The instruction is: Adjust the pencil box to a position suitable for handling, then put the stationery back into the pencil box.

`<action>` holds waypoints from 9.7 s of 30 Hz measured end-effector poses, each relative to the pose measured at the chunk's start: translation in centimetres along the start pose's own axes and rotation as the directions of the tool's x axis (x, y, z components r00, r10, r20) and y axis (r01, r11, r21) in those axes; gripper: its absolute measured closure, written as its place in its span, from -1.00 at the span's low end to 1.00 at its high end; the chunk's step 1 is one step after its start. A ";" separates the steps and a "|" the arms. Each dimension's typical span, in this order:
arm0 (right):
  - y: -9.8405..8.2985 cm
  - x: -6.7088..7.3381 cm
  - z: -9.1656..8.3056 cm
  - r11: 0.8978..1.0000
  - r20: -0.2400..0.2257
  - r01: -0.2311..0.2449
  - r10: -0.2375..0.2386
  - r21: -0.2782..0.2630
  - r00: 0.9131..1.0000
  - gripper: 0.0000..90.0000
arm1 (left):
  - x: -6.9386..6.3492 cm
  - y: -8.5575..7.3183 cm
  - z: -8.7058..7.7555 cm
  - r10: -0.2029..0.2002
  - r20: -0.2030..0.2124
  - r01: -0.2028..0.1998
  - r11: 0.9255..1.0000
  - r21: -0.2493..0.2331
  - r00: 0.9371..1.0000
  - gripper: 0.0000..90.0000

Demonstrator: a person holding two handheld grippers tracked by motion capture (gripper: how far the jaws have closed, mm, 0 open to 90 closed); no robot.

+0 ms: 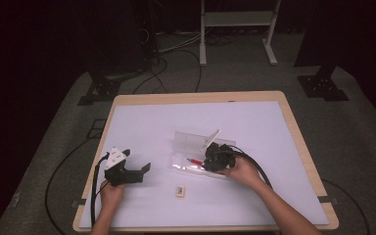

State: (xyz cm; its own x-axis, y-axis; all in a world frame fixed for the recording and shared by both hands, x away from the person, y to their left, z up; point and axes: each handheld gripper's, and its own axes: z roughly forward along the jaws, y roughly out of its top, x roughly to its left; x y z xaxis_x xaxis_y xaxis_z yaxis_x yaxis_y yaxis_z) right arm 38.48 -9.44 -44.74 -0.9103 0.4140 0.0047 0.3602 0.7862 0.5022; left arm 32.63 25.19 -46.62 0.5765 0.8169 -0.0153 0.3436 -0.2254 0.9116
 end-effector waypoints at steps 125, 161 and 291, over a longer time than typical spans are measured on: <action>2.8 9.0 2.4 0.980 -0.173 0.178 -0.191 -0.084 0.966 0.05 | 0.1 0.0 -0.1 0.001 0.004 -0.001 1.000 0.001 1.000 -1.00; 4.6 7.4 -0.7 0.978 -0.152 0.169 -0.187 -0.125 0.971 0.29 | 0.1 0.0 -0.1 -0.008 0.005 0.008 1.000 -0.007 1.000 -1.00; 8.1 0.2 4.3 0.998 -0.109 0.026 -0.033 -0.063 0.994 0.28 | 0.0 0.0 -0.1 -0.004 0.008 0.004 1.000 -0.011 1.000 -1.00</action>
State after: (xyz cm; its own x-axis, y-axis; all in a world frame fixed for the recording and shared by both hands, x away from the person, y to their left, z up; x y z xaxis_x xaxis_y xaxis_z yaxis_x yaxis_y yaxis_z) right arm 42.11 -0.97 -44.38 -0.9384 0.3355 0.0823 0.3227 0.7662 0.5557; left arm 32.61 25.26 -46.60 0.5810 0.8136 -0.0222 0.3381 -0.2164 0.9159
